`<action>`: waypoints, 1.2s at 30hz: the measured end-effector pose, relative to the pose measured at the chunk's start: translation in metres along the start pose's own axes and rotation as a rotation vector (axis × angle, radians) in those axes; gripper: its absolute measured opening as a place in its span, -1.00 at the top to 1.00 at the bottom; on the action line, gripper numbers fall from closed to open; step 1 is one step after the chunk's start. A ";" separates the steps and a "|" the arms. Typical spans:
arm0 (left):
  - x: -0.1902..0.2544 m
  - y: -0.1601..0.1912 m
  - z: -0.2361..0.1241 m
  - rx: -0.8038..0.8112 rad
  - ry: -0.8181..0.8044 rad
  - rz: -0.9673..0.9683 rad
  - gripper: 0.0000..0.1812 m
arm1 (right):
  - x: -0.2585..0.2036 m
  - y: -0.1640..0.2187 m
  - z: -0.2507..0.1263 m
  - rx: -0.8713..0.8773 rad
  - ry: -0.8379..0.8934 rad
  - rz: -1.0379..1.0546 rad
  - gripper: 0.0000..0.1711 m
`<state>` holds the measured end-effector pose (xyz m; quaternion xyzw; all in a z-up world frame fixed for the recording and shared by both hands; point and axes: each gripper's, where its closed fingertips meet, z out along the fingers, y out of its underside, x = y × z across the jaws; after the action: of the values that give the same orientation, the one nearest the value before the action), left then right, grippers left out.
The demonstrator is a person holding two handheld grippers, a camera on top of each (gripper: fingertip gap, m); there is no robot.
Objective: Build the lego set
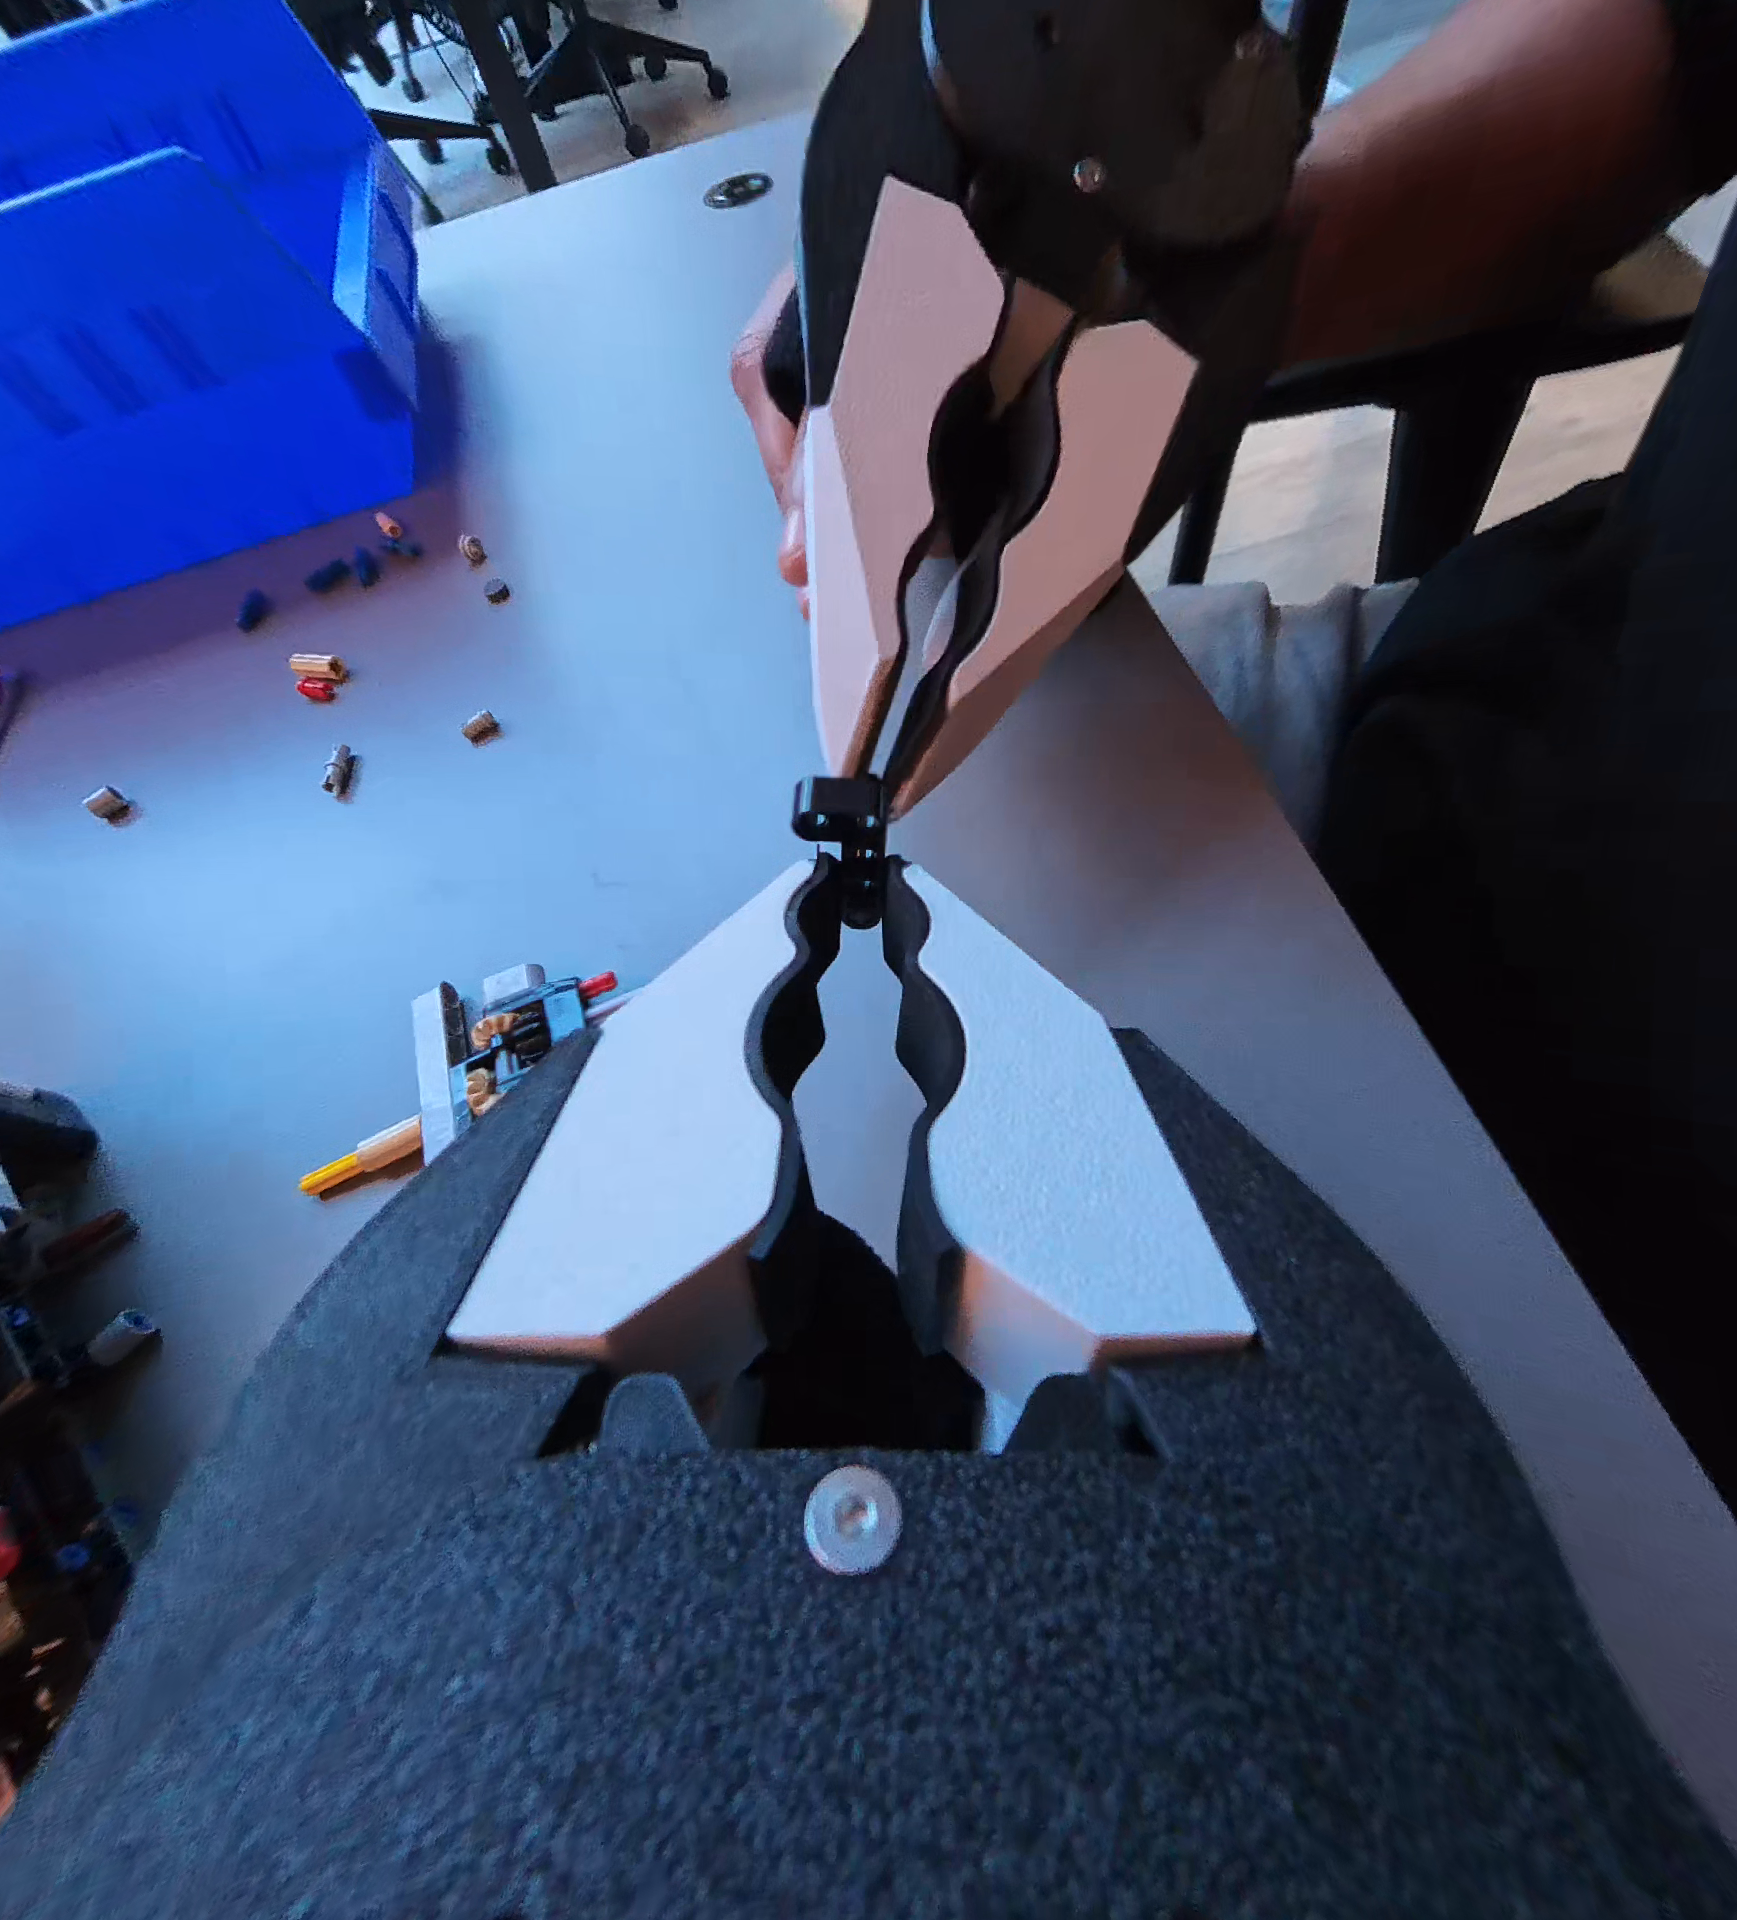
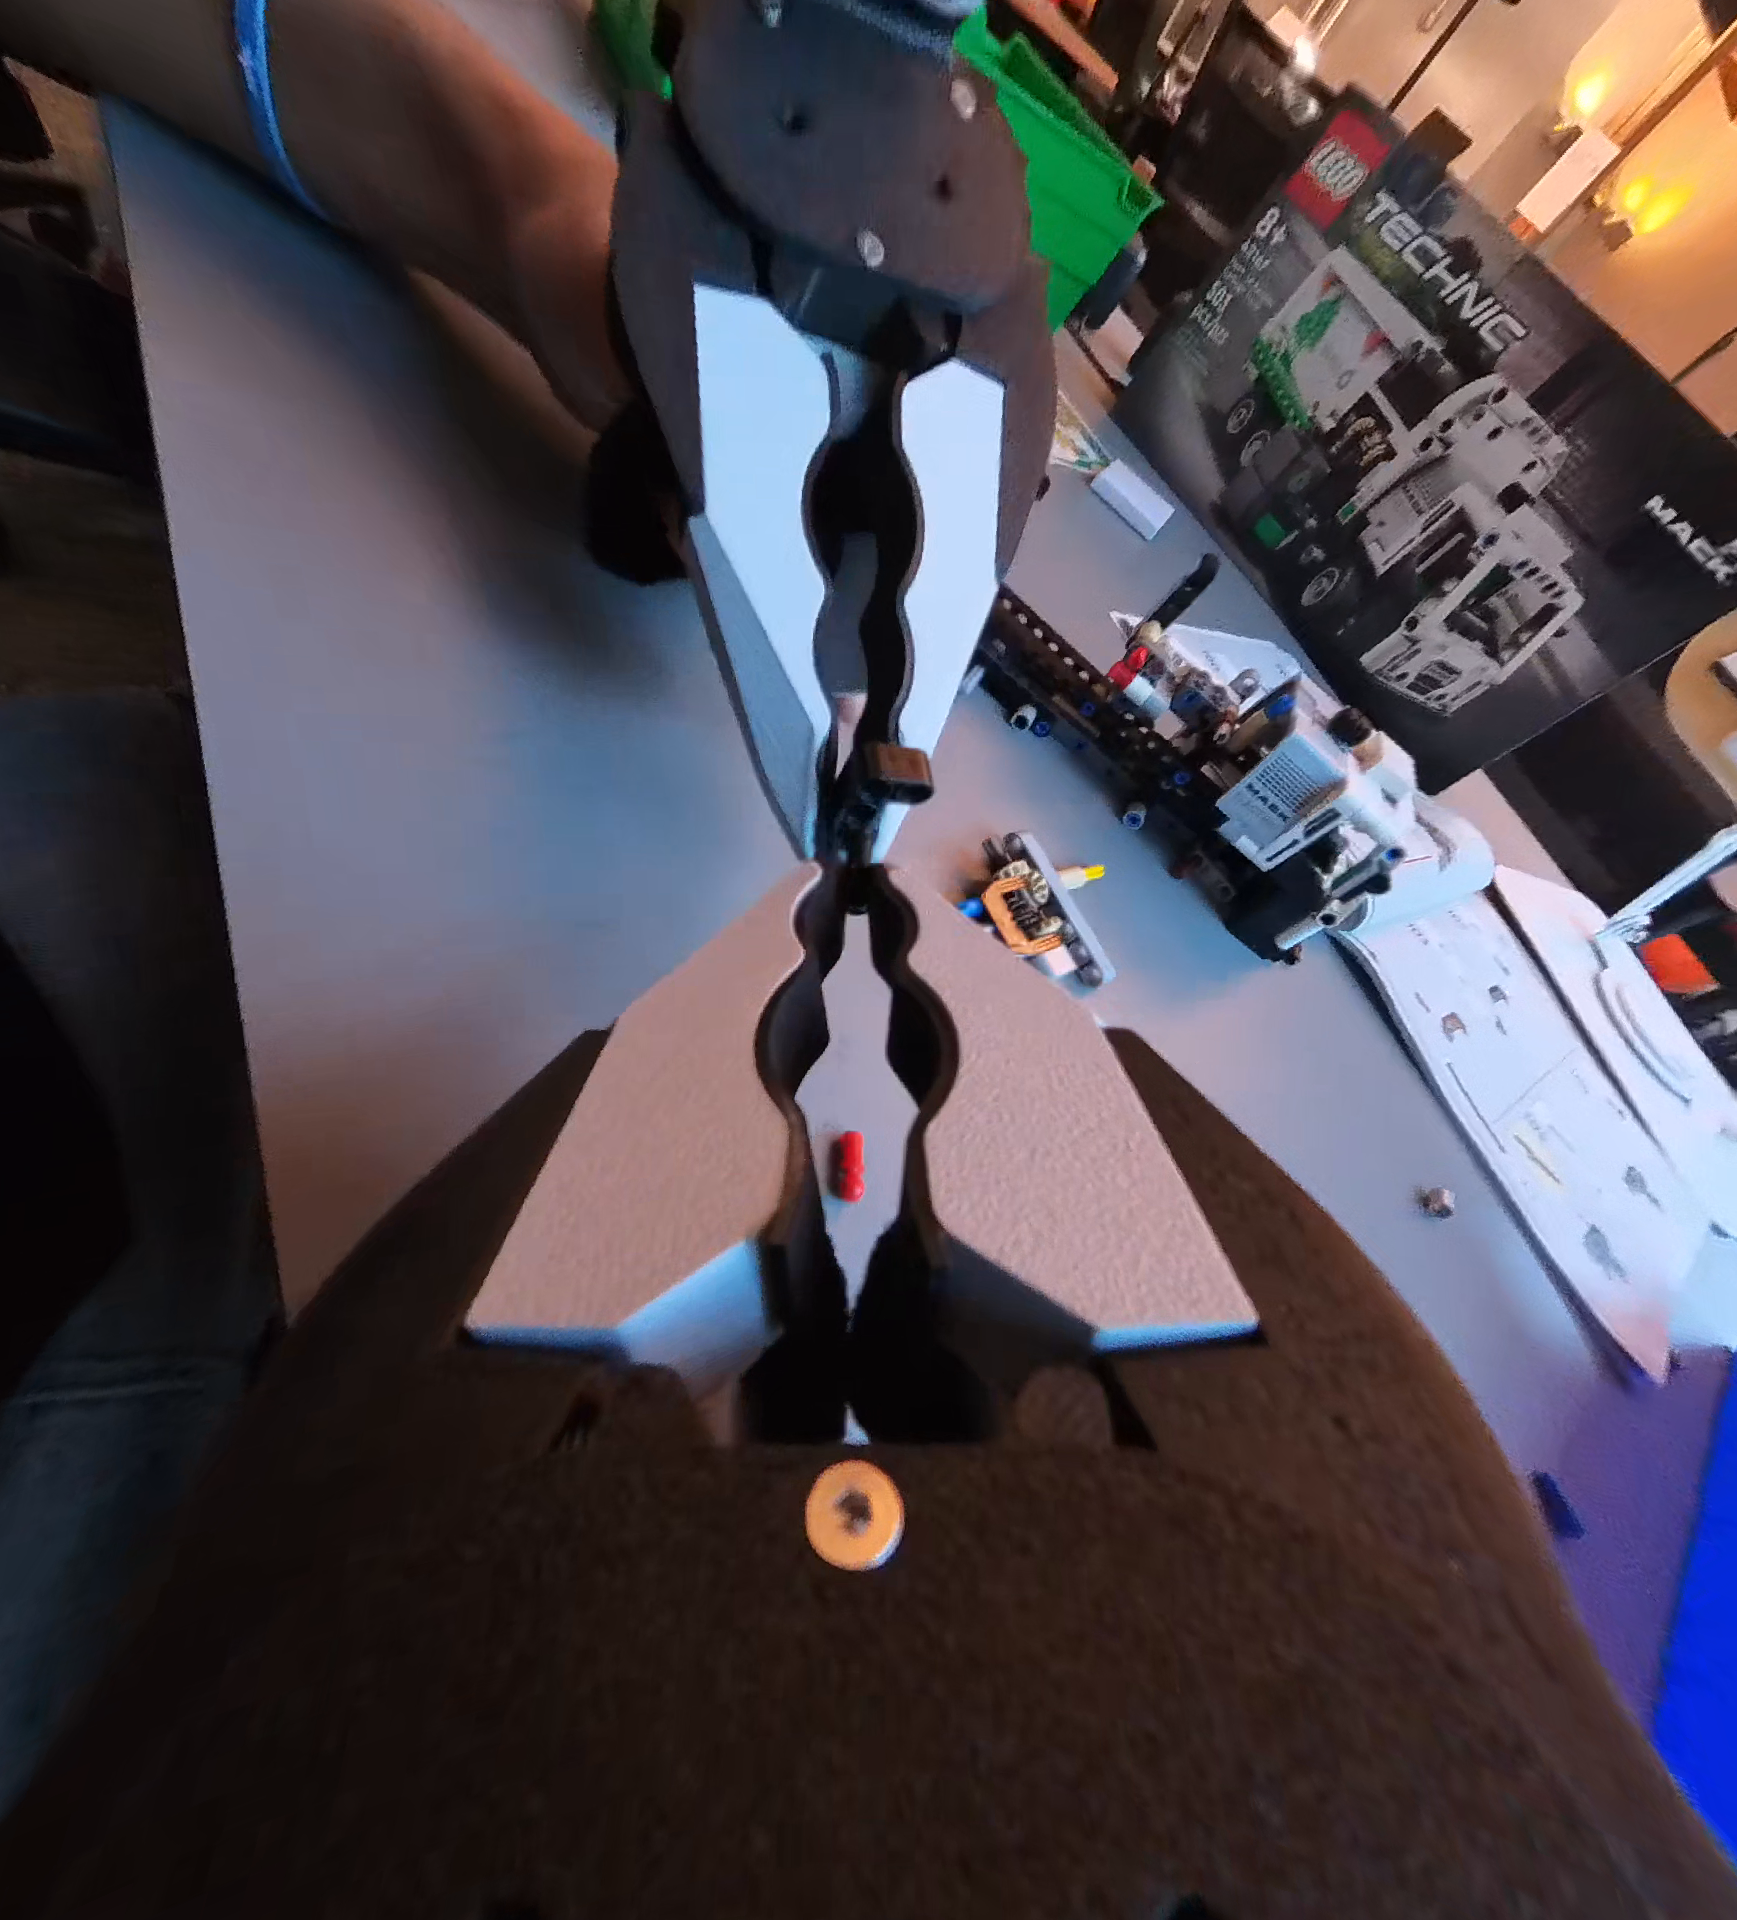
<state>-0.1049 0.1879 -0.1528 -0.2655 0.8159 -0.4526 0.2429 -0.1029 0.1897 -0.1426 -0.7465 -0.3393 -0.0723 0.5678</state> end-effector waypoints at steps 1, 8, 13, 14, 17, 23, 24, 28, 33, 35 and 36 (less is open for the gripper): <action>0.001 0.001 0.001 -0.006 -0.003 0.015 0.94 | -0.002 0.001 0.001 -0.005 -0.005 -0.020 0.96; 0.002 0.006 0.005 -0.050 -0.032 0.063 0.94 | -0.006 0.007 0.004 -0.046 -0.022 -0.033 0.96; 0.000 0.014 0.008 -0.101 -0.072 0.132 0.94 | -0.009 0.015 0.008 -0.101 0.000 -0.088 0.96; 0.000 0.015 0.008 -0.108 -0.076 0.144 0.94 | -0.009 0.017 0.009 -0.115 0.008 -0.106 0.96; 0.001 0.016 0.009 -0.112 -0.079 0.159 0.94 | -0.010 0.019 0.010 -0.135 0.017 -0.131 0.96; -0.002 0.024 0.014 -0.180 -0.136 0.220 0.94 | -0.010 0.027 0.013 -0.195 0.057 -0.210 0.96; -0.003 0.026 0.014 -0.200 -0.154 0.241 0.94 | -0.011 0.028 0.014 -0.211 0.067 -0.233 0.96; -0.005 0.029 0.016 -0.259 -0.231 0.354 0.94 | -0.012 0.030 0.014 -0.227 0.080 -0.269 0.96; 0.000 0.028 0.017 -0.215 -0.183 0.327 0.94 | -0.015 0.029 0.013 -0.206 0.047 -0.264 0.96; 0.001 0.028 0.017 -0.205 -0.168 0.320 0.94 | -0.016 0.029 0.012 -0.200 0.035 -0.251 0.96; 0.001 0.028 0.017 -0.204 -0.165 0.319 0.94 | -0.016 0.029 0.012 -0.200 0.036 -0.255 0.96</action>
<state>-0.1005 0.1889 -0.1853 -0.1922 0.8665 -0.3003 0.3494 -0.1016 0.1900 -0.1781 -0.7486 -0.4121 -0.1906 0.4831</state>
